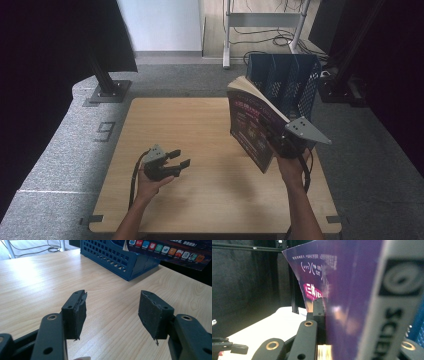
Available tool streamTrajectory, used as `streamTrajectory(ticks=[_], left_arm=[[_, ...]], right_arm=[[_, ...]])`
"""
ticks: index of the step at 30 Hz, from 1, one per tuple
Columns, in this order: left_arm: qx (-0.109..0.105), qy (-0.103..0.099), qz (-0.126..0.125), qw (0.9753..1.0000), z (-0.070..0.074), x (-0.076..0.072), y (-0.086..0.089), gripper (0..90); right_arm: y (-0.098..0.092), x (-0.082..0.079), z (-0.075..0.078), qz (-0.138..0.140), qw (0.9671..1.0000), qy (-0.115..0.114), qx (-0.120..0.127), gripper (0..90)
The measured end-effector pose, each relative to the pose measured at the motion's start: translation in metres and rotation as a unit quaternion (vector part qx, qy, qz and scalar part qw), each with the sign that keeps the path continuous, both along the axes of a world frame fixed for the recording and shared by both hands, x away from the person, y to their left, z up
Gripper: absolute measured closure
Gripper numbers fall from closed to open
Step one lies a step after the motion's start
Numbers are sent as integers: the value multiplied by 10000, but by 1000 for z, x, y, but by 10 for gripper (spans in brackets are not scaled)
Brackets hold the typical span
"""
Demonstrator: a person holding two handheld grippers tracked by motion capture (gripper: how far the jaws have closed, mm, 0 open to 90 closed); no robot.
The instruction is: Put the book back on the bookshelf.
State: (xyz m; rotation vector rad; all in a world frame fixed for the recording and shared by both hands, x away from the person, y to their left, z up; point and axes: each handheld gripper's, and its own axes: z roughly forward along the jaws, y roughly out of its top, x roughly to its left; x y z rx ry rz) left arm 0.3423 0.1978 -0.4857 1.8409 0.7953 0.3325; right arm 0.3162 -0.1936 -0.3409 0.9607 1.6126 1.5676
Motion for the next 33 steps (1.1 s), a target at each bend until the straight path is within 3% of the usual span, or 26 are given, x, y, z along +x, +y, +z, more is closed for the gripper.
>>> streamTrajectory(ticks=[33], left_arm=[[28,42,-9,10000,-1,1,0,393]], right_arm=[[-35,19,5,-674,9975,121,167,819]])
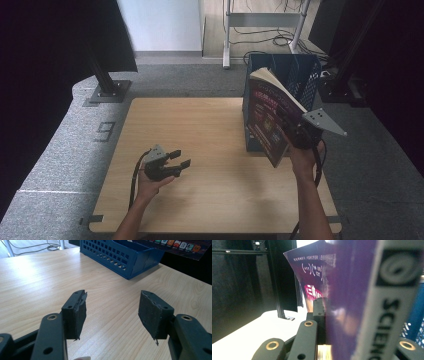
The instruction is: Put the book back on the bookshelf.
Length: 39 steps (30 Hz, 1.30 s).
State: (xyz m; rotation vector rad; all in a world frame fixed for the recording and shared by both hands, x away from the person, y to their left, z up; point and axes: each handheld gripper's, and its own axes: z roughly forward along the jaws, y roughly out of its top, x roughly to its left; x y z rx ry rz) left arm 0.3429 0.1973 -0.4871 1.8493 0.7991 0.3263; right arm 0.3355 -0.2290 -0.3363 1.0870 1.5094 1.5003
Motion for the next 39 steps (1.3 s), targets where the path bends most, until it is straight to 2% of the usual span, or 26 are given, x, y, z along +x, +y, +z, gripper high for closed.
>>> streamTrajectory(ticks=[6,13,29,39], left_arm=[[7,17,-8,10000,-1,0,0,393],[11,23,2,10000,-1,1,0,394],[-14,58,16,10000,-3,2,2,393],[-19,70,36,10000,-3,2,3,393]], right_arm=[[-3,1,3,-116,9999,-69,3,819],[-5,8,5,-205,9998,-20,-26,819],[-4,38,4,-494,9988,48,44,818],[-4,58,-3,-629,9979,123,85,819]])
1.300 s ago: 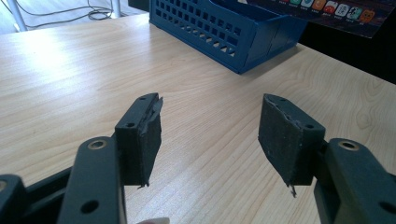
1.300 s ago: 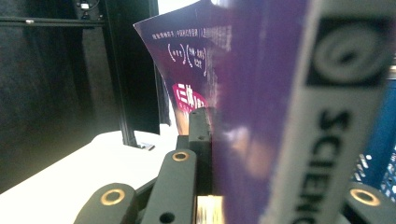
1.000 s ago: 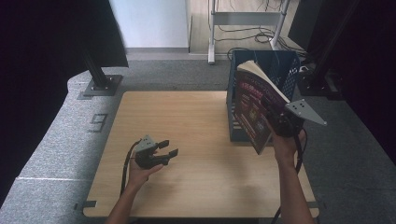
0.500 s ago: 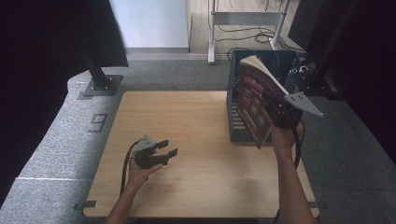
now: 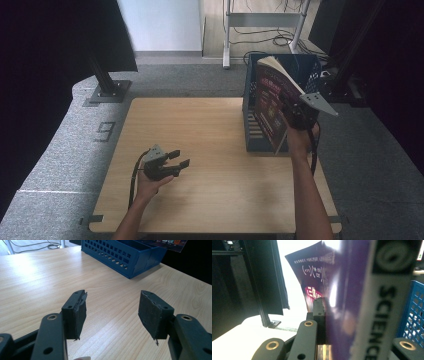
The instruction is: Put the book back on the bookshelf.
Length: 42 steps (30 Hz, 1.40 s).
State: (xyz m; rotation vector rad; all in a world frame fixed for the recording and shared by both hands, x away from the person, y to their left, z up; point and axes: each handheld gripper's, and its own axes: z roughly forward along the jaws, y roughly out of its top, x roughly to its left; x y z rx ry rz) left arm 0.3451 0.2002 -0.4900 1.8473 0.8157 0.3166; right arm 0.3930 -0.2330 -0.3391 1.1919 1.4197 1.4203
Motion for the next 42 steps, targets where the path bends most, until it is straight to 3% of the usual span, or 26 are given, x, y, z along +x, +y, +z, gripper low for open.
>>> streamTrajectory(ticks=[23,42], left_arm=[[-8,32,16,10000,-2,3,1,394],[29,83,24,10000,-4,5,-1,392]], right_arm=[[5,20,-4,-133,9999,10,-45,818],[13,52,-1,-231,9997,-3,80,818]])
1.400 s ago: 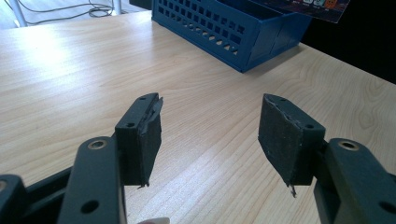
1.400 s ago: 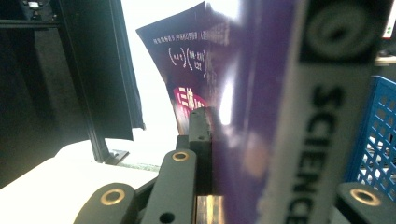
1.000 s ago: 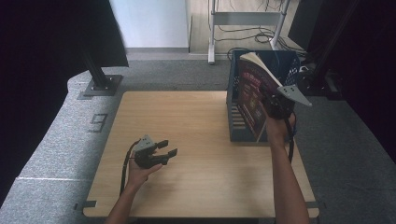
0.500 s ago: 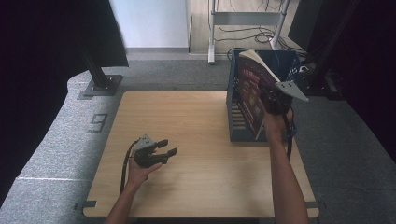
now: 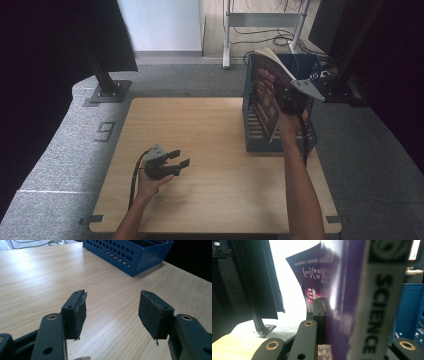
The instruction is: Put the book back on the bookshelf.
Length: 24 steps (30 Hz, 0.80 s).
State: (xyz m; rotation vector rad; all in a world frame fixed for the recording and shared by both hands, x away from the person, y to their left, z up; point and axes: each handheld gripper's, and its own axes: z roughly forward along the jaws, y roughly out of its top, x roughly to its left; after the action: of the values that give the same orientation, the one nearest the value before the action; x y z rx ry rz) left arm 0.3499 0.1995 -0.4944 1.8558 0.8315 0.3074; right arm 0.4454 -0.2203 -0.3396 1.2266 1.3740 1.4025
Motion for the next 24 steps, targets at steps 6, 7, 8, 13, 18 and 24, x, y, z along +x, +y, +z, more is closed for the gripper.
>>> streamTrajectory(ticks=[6,7,8,13,18,24], left_arm=[[40,-19,46,10000,1,-1,1,390],[47,-22,52,10000,1,-1,2,390],[50,-28,54,10000,2,-1,2,390],[21,-63,59,10000,4,-3,2,390],[0,-72,51,10000,5,-5,3,390],[-20,-57,62,10000,4,-3,5,391]], right_arm=[[3,9,0,-9,10000,0,-20,818],[4,10,0,-17,10000,6,-15,818],[4,12,-1,-32,10000,8,-17,818],[4,19,-5,-131,9999,17,1,818],[4,28,-11,-185,9998,38,26,818],[9,38,-20,-242,9997,26,-103,818]])
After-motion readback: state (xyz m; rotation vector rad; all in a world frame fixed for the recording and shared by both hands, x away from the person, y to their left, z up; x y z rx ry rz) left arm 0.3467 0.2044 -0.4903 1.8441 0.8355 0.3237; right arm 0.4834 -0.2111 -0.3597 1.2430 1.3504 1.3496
